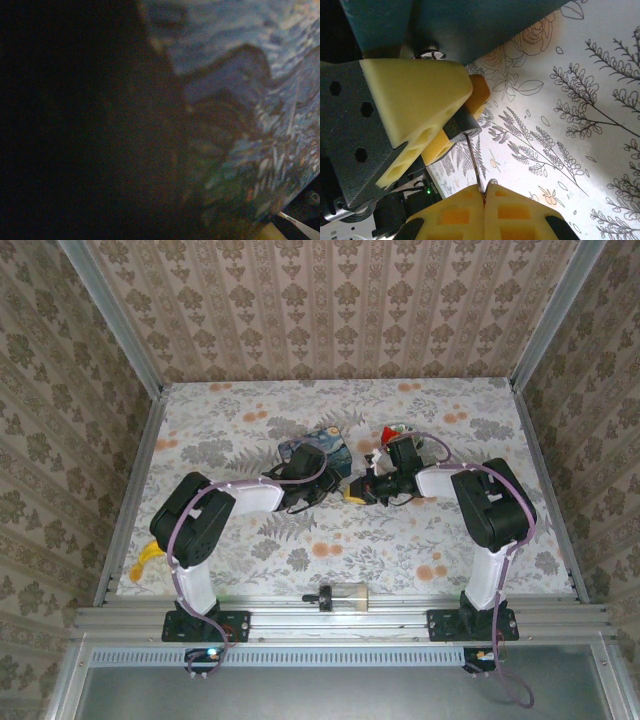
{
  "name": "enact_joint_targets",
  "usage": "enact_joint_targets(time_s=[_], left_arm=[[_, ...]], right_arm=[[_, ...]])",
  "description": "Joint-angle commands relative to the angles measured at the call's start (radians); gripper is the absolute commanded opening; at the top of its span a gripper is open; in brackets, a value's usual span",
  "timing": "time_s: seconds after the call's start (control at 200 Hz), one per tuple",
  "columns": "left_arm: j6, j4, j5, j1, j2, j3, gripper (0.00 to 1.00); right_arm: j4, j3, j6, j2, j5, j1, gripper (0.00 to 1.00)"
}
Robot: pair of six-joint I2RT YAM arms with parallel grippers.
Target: Unlock the padlock with the key
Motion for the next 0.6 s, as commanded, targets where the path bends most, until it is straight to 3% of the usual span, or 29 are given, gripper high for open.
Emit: enact_joint_targets(time_s=[0.0, 0.59], left_arm=[[-0.073, -0.068, 0.184, -0.030, 0.012, -0.026, 0.00], [-0.168, -0.030, 0.156, 0.003, 0.036, -0.060, 0.00]], right_arm=[[0.135, -0.007, 0.021, -0.023, 0.029, 0.017, 0.00], [0.067, -0.138, -0.045, -0.103, 0.109, 0.021, 0.00]])
